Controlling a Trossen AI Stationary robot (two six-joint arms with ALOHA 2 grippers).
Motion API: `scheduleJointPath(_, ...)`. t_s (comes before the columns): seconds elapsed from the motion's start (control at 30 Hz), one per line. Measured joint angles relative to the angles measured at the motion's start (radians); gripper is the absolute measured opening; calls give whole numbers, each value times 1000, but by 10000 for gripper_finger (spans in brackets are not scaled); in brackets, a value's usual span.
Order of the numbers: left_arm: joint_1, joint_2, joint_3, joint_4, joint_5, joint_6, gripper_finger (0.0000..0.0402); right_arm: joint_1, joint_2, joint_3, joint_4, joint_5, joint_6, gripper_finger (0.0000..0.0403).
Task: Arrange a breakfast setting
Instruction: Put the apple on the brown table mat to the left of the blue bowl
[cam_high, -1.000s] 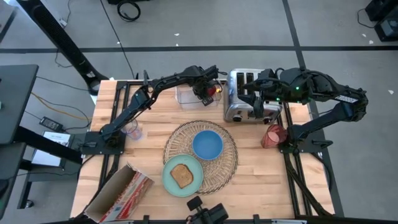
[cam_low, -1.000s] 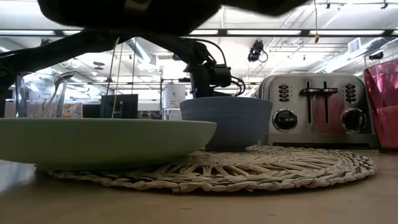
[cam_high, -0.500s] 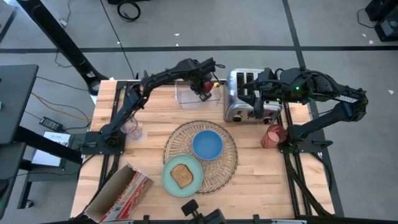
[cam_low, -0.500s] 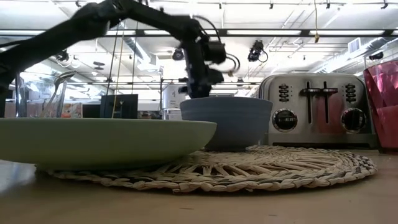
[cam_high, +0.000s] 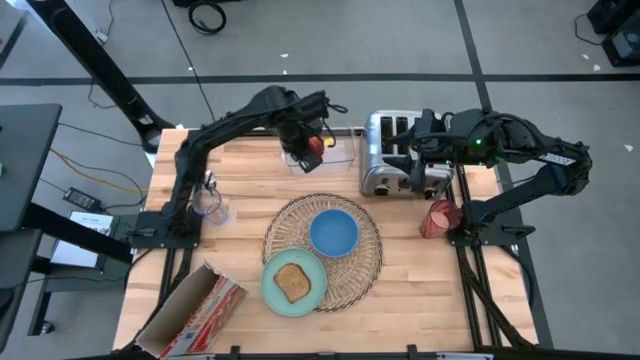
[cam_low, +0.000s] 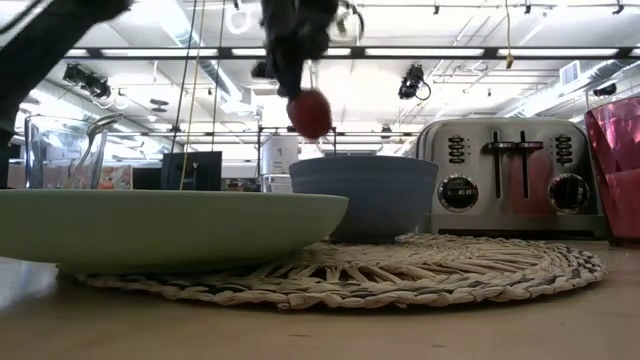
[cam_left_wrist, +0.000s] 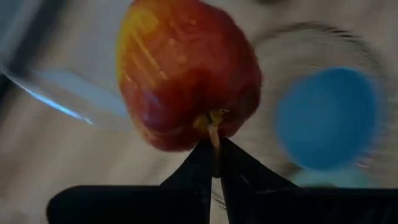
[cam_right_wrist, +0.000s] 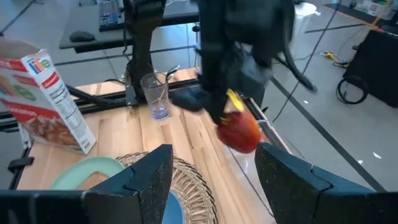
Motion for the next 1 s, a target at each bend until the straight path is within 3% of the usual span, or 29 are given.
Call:
scheduleJointPath(0.23,-125,-36,0,1,106,-170,20,2,0,0,-53,-77,2,228)
scheduleJointPath(0.43,-238,-36,-26,1,208,-215,20,24,0,0,-140,-139,62,216)
scheduleJointPath(0.8,-267,-264,-525,-1,274,-266,20,119,1,0,-204,-138,121,209)
scheduleJointPath(1.0,-224,-268,-697,52,313,-242,20,119,20,0,-169,-67,120,208)
